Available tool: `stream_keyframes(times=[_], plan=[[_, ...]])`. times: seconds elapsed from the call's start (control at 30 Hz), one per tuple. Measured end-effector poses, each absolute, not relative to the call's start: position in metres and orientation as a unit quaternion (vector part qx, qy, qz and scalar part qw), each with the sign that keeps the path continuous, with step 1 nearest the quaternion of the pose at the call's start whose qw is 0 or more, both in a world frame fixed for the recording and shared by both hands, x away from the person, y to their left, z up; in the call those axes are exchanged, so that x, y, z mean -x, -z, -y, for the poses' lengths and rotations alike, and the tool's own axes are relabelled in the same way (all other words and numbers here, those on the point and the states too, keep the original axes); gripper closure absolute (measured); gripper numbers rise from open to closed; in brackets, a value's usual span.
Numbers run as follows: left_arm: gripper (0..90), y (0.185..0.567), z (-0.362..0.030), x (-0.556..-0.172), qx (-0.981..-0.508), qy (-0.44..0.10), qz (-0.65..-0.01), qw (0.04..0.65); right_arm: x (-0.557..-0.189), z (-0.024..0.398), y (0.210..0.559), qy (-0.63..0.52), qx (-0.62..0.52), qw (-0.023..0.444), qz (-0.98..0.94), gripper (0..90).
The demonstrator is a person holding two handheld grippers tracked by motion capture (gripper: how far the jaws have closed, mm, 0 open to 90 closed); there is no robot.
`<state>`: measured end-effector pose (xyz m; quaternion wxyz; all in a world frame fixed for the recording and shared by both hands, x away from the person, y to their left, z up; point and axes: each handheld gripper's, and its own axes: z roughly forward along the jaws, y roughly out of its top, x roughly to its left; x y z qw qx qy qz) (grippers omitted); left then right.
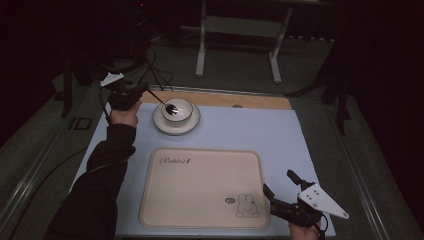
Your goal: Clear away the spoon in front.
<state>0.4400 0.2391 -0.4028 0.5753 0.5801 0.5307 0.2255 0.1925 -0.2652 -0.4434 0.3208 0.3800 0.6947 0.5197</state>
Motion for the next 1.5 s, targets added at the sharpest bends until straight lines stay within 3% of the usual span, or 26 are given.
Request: stream_keyframes(times=[0.43, 0.63, 1.2, 1.5], plan=[[90.0, 0.377, -0.252, -0.416, -0.63, -0.209, -0.492, 0.564, -0.195, 0.263, 0.445, -0.516, -0.379, 0.318, -0.699, 13.7], [90.0, 0.364, -0.247, -0.401, -0.678, -0.172, -0.458, 0.549, -0.195, 0.264, 0.446, -0.519, -0.38, 0.316, -0.697, 13.7], [90.0, 0.358, -0.238, -0.366, -0.733, -0.126, -0.38, 0.55, -0.195, 0.266, 0.446, -0.519, -0.382, 0.318, -0.695, 13.7], [90.0, 0.353, -0.228, -0.341, -0.777, -0.086, -0.308, 0.542, -0.195, 0.265, 0.446, -0.518, -0.381, 0.317, -0.697, 13.7]])
